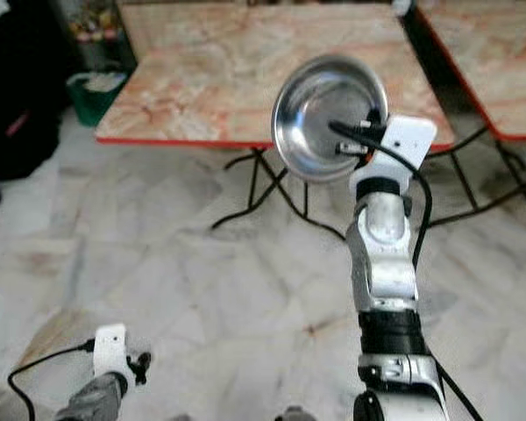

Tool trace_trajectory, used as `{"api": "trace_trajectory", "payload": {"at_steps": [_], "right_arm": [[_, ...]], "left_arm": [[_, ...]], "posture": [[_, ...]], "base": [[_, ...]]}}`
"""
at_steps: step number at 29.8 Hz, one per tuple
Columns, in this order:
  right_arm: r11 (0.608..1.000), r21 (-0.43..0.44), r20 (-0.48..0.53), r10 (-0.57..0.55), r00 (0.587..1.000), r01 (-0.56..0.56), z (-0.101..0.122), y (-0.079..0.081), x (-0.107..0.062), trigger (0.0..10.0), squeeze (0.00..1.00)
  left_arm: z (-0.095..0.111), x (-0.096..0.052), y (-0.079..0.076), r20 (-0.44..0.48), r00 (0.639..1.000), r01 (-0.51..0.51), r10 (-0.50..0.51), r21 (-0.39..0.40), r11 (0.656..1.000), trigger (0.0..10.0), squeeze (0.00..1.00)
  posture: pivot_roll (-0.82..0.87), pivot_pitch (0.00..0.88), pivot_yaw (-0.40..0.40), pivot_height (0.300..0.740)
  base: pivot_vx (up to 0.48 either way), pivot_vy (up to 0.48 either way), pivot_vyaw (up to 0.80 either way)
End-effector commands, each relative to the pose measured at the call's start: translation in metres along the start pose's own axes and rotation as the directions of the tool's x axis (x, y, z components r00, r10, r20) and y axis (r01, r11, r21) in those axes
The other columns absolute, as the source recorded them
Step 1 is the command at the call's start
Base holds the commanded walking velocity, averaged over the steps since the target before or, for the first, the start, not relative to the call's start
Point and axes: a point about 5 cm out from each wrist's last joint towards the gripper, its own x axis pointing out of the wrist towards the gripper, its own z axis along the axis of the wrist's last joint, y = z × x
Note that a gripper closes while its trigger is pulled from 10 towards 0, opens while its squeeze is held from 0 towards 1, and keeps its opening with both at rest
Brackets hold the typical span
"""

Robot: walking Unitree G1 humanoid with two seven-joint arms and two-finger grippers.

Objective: Setting the table

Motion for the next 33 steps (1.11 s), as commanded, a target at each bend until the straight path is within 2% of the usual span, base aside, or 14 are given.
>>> {"api": "trace_trajectory", "payload": {"at_steps": [1,11,16,20,31,33], "right_arm": [[0.999,0.017,0.026,0.036,0.999,-0.037,0.0055,0.0122,0.0,10.0,0.0],[0.999,0.018,0.027,0.04,0.999,-0.041,0.0056,0.012,0.0,10.0,0.0],[0.999,-0.035,0.072,0.028,0.997,-0.025,0.0121,0.0113,-0.0001,10.0,0.0],[1.0,0.013,0.054,0.026,0.998,-0.027,0.0102,0.0111,0.0003,10.0,0.0],[1.0,0.007,0.049,0.024,0.999,-0.024,0.0081,0.011,0.0,10.0,0.0],[1.0,0.018,0.067,0.012,0.998,-0.014,0.011,0.0101,0.0003,10.0,0.0]], "left_arm": [[-0.0071,-0.0025,0.0128,-0.024,0.999,-0.032,0.032,0.007,0.999,10.0,0.0],[-0.0074,-0.0026,0.0131,-0.026,0.999,-0.031,0.032,0.008,0.999,10.0,0.0],[-0.0072,-0.0026,0.0136,-0.026,0.999,-0.033,0.033,0.01,0.999,10.0,0.0],[-0.0078,-0.0027,0.0134,-0.029,0.999,-0.032,0.032,0.011,0.999,10.0,0.0],[-0.0078,-0.0028,0.0143,-0.03,0.999,-0.031,0.031,0.017,0.999,10.0,0.0],[-0.0068,-0.0027,0.0149,-0.026,0.999,-0.028,0.029,0.023,0.999,10.0,0.0]], "posture": [[-0.07,0.142,0.038,0.711],[-0.07,0.141,0.039,0.711],[-0.07,0.139,0.04,0.711],[-0.07,0.138,0.04,0.711],[-0.07,0.13,0.045,0.711],[-0.07,0.116,0.05,0.731]], "base": [[0.36,0.0,0.0],[0.362,0.0,0.0],[0.48,0.0,0.16],[0.48,0.0,0.4],[0.48,0.0,0.0],[0.48,0.0,0.0]]}}
